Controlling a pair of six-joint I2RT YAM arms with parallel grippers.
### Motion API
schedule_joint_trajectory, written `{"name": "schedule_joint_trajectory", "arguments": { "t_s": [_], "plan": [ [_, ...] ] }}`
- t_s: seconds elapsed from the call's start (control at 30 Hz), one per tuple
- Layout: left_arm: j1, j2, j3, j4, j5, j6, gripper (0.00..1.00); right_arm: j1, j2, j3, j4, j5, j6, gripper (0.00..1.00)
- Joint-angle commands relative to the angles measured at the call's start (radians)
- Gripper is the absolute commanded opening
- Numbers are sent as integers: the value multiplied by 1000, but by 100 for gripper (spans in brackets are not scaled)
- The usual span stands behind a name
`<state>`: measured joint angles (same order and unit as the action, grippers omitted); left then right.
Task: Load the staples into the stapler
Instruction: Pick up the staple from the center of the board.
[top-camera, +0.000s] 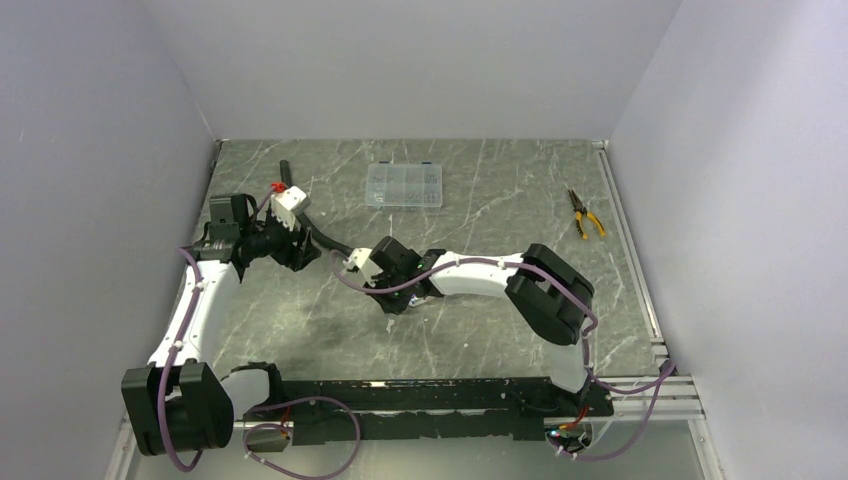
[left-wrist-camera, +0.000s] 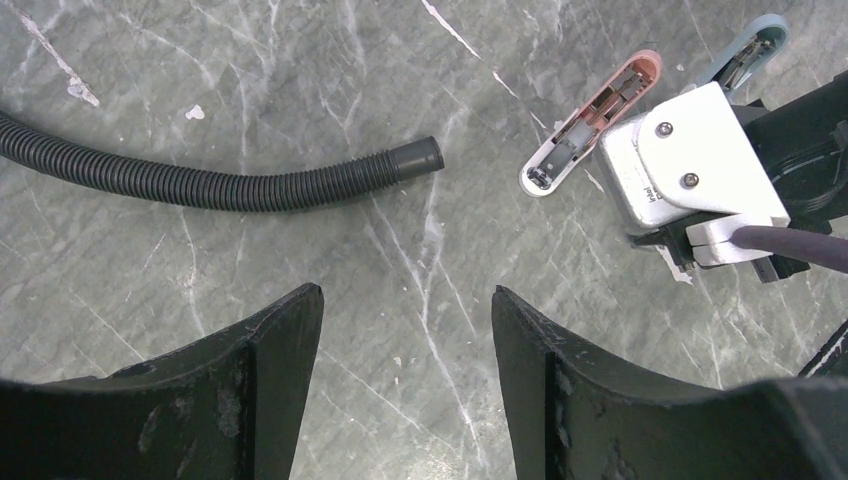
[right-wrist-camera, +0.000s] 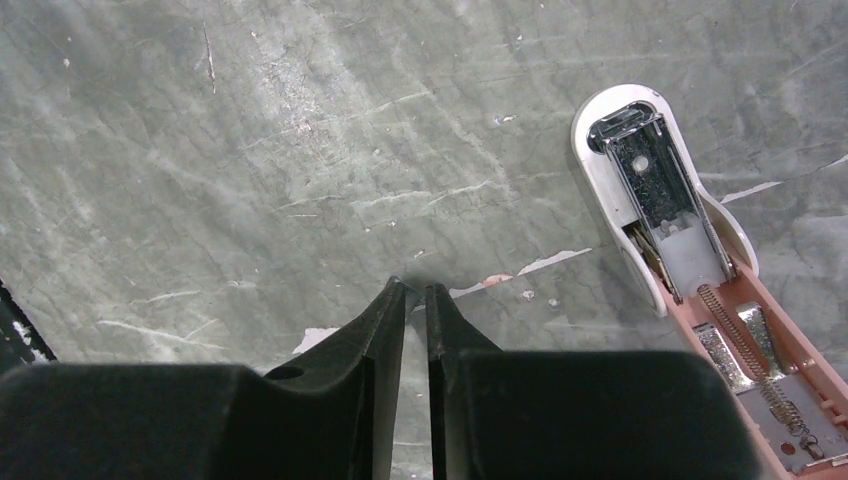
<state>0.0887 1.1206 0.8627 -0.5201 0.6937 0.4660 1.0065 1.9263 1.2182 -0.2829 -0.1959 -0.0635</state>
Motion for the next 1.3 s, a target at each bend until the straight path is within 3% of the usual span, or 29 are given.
{"name": "schedule_joint_trajectory", "arguments": {
  "t_s": [0.0,0.5,0.87,1.07,1.27],
  "plan": [
    [5,-15,42,4,36,-6,68,11,-15,-22,-11,46,-17,17],
    [5,-24,50,-5,28,-1,69,8,-48,-23,-4,42,-8,5],
    [5,11,70,-4,74,-5,73,-52,-133,-10,13,-86,11,0],
    [4,41,79,-21,224,36,75,-155,-164,9,26,-219,49,0],
    [-23,124,82,102,487,-63,79,-292,-258,12,112,-397,62,0]
  ]
}}
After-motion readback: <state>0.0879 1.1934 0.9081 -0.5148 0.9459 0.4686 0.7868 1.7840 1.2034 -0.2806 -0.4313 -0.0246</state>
